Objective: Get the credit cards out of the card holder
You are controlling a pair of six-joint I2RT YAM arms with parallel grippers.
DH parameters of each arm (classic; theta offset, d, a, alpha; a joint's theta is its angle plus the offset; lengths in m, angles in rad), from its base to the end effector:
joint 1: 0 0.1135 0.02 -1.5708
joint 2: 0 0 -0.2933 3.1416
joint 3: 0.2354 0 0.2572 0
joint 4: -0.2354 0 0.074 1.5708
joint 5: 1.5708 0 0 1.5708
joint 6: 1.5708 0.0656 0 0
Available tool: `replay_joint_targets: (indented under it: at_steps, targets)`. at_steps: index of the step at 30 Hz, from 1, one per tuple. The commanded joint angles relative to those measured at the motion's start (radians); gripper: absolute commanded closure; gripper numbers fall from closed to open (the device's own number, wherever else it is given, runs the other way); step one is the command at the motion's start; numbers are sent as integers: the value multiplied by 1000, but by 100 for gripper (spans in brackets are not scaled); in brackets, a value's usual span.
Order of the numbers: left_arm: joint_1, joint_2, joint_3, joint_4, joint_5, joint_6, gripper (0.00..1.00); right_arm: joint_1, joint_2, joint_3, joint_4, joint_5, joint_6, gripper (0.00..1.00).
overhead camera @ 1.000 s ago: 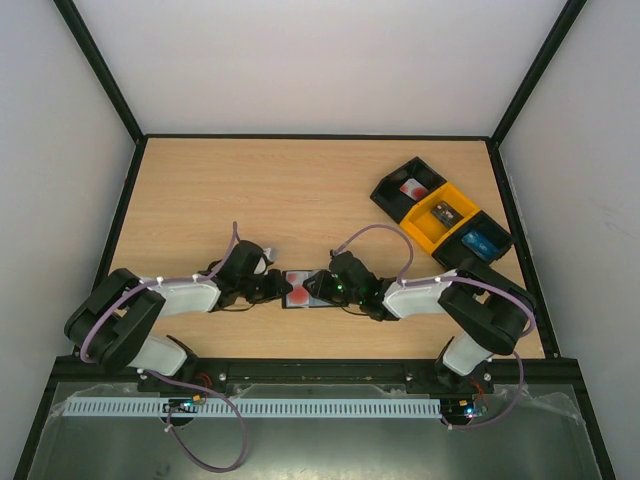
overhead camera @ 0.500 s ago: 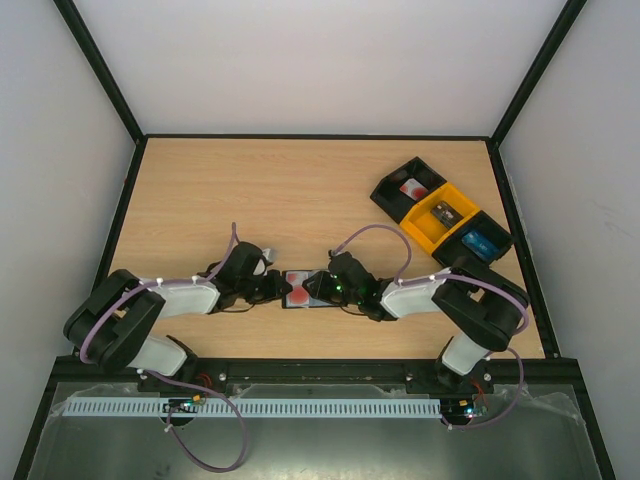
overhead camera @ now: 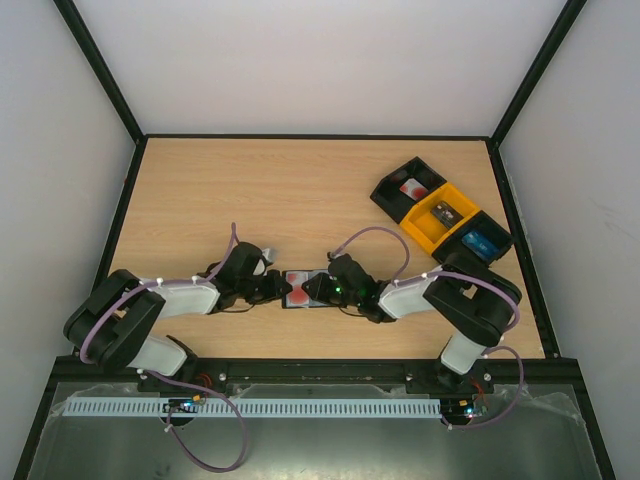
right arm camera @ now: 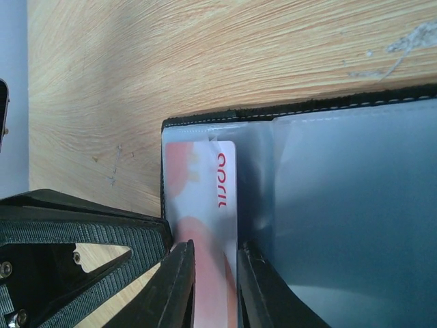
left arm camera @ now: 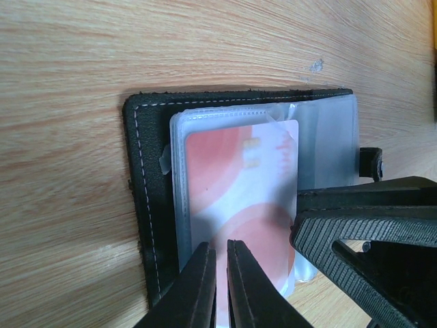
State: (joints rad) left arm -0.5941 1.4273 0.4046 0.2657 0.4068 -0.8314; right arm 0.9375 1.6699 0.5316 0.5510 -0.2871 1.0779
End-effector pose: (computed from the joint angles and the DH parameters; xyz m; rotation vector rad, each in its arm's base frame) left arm 0.1986 -0.1655 0.1294 -0.0769 2.5617 -1.1177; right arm 0.1758 0.2708 0.1276 -0.0178 2.5241 1.3340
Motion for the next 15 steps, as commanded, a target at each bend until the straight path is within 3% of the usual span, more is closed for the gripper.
replay_joint_targets:
  at_steps: [1, 7, 15]
  targets:
    - [7, 7, -28, -45, -36, 2, 92, 7, 22, -17, 70, -19, -4, 82]
    - [7, 12, -28, -45, -37, 2, 92, 7, 20, -39, 112, -33, 20, 98]
    - [7, 15, -19, -67, -51, 9, 84, 6, -17, -74, 166, -41, 47, 94]
